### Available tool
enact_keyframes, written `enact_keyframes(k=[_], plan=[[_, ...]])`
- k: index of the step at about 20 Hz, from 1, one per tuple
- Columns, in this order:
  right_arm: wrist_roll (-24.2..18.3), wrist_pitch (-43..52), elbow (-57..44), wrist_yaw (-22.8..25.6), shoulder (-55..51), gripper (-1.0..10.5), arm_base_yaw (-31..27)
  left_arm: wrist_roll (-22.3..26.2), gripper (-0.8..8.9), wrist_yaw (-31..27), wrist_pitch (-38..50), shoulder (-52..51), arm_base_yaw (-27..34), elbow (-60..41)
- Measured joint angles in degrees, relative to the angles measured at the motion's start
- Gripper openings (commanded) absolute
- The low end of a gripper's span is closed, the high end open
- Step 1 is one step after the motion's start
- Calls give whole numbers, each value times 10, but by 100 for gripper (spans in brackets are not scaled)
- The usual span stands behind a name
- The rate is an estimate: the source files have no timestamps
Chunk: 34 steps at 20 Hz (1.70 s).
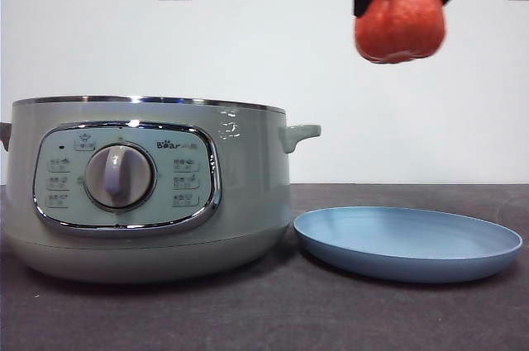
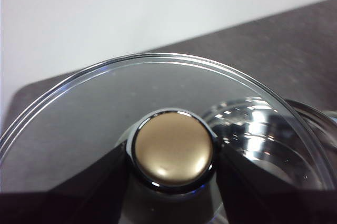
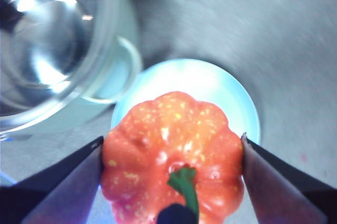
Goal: Take the pumpkin out from the steamer,put the pumpkin in the blue plate,close the lid
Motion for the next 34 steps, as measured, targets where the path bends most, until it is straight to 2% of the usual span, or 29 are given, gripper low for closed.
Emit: enact_keyframes(k=[4,12,17,23,25,29,30,34], plan=[[33,69,-117,43,-53,-9,1,0,-8,14,7,22,-1,0],[77,365,-393,39,-77,-8,-1,0,-8,38,39,41,-1,0],[82,441,-403,37,-56,-8,-3,0,-8,40,55,51,-1,0],[82,431,-403,36,6,17,-4,0,-8,40,59,52,-1,0],[81,430,-403,36,16,158,-4,0,-8,40,59,52,-1,0],[81,429,-403,36,16,529,-4,0,-8,40,59,53,-1,0],[81,428,-403,37,16,573,-4,0,-9,40,59,53,-1,0],[82,417,-402,37,16,567,-4,0,-8,40,59,53,-1,0]])
